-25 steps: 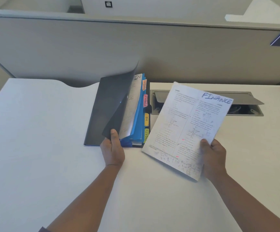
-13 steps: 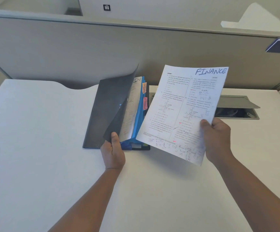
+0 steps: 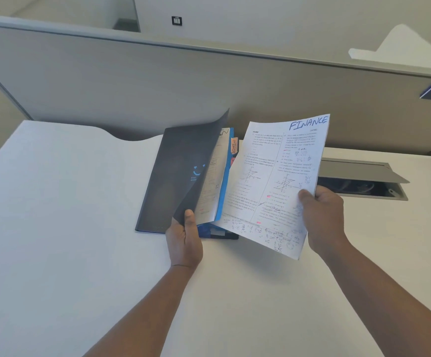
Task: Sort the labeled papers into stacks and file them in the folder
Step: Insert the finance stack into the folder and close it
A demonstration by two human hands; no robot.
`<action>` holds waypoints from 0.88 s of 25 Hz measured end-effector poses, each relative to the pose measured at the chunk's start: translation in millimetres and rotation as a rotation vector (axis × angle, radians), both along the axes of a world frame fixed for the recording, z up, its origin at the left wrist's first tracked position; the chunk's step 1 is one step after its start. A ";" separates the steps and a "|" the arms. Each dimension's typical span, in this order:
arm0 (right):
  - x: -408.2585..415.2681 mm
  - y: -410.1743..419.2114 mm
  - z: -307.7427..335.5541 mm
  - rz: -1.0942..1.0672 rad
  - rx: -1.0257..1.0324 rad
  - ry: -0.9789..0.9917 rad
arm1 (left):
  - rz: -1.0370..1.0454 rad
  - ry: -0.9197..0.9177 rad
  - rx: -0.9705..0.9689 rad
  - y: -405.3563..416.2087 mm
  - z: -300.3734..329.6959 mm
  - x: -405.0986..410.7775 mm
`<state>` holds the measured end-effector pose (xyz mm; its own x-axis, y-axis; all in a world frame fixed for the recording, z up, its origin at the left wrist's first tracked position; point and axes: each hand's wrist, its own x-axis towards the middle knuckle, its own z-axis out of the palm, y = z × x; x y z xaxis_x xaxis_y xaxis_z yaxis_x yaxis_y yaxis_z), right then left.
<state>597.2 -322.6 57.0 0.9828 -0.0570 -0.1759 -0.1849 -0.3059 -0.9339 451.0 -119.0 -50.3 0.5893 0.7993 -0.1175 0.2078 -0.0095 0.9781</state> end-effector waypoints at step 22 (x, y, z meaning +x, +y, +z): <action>25.1 43.6 5.4 0.152 -0.071 0.121 | -0.077 -0.029 -0.002 -2.1 -0.2 -2.8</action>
